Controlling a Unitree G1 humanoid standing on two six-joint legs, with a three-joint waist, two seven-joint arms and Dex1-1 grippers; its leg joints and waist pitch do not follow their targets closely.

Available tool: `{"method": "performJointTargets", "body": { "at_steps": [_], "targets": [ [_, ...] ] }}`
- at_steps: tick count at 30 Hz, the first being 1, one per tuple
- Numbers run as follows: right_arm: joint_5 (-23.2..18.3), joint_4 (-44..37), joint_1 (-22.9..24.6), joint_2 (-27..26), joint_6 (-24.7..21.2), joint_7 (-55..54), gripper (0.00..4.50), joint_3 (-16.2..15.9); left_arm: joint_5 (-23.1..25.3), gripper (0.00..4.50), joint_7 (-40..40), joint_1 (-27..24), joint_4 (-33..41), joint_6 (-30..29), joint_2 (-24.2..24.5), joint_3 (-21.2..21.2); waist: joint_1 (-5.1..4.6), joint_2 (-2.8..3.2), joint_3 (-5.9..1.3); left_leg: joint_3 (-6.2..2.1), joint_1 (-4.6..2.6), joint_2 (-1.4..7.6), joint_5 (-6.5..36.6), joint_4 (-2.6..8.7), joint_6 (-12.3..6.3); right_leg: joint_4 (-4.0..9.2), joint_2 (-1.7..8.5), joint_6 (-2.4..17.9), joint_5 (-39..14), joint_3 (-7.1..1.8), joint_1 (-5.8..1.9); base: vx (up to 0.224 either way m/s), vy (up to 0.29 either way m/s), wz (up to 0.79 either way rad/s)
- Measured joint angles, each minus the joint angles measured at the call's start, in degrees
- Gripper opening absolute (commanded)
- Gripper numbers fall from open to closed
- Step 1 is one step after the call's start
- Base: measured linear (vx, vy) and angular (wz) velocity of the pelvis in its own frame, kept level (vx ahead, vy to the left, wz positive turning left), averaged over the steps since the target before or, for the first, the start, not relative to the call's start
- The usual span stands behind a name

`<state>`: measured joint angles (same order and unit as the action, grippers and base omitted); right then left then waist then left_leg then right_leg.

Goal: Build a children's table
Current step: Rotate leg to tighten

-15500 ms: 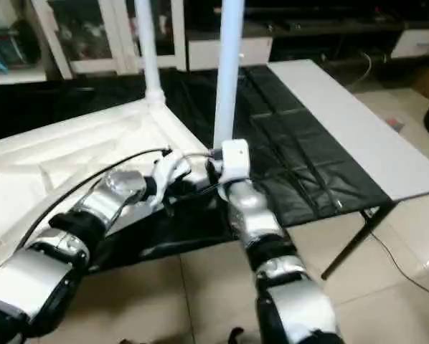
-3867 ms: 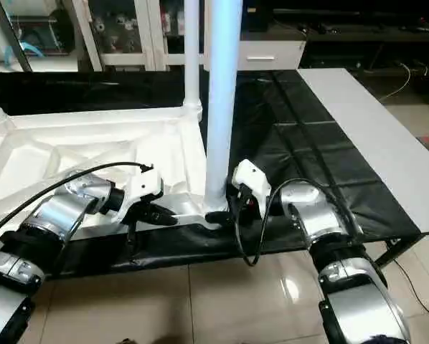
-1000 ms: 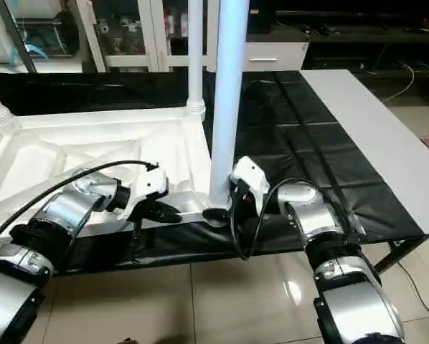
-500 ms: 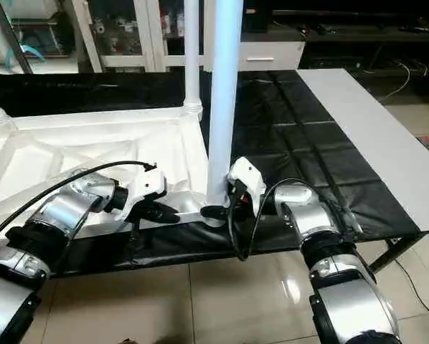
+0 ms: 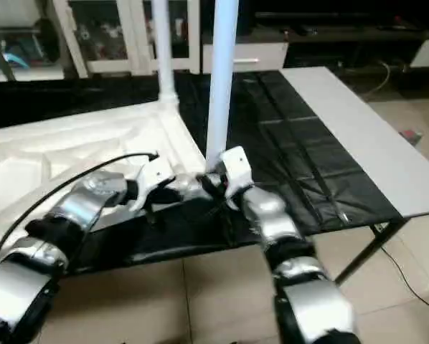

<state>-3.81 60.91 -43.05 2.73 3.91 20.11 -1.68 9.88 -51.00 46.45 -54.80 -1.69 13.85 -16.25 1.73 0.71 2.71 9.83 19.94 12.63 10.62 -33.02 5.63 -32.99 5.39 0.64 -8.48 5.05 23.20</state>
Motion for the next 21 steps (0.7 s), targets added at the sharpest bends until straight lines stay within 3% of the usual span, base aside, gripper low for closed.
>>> {"method": "performJointTargets", "body": {
  "at_steps": [10, 17, 18, 21],
  "targets": [
    [-0.8, 5.1, -5.4, -9.5, -1.0, -27.7, 2.67, 4.8, 0.0, 0.00, 3.9, 1.4, -2.9, 1.1, -1.3, 1.2, -0.11, 0.01, 0.01, -0.06, 0.06, 0.01, 0.0, 0.10, 0.03, -0.11, -0.03, 0.0, 0.0, 0.12, 0.22, 0.000, 0.000, 0.00],
    [-0.8, 6.3, -6.0, -10.3, 1.2, -28.8, 2.67, 5.2, -0.2, 0.00, 4.4, 1.6, -3.6, 2.4, -1.5, 1.4, 0.10, -0.04, -0.02, 0.06, 0.07, -0.04, 0.0, 0.10, 0.03, -0.09, -0.02, 0.3, 0.2, 0.00, 0.22, 0.000, 0.000, 0.00],
    [-0.8, 6.7, -6.1, -10.2, 1.6, -27.8, 3.37, 5.7, -0.2, 0.00, 4.3, 1.6, -3.7, 2.6, -1.3, 1.5, 0.04, -0.04, -0.02, 0.06, 0.07, -0.04, 0.0, 0.10, 0.04, -0.09, -0.03, 0.3, 0.2, 0.00, 0.23, 0.000, 0.000, 0.00],
    [-0.9, 6.7, -6.1, -10.1, 2.0, -26.6, 3.46, 5.9, -0.2, 0.00, 3.7, 1.6, -3.7, 3.0, -1.1, 1.6, 0.06, 0.04, 0.03, 0.07, 0.12, -0.05, 0.0, 0.15, 0.04, -0.10, -0.03, 0.3, 0.2, 0.00, 0.32, 0.000, 0.000, 0.00]
  ]
}}
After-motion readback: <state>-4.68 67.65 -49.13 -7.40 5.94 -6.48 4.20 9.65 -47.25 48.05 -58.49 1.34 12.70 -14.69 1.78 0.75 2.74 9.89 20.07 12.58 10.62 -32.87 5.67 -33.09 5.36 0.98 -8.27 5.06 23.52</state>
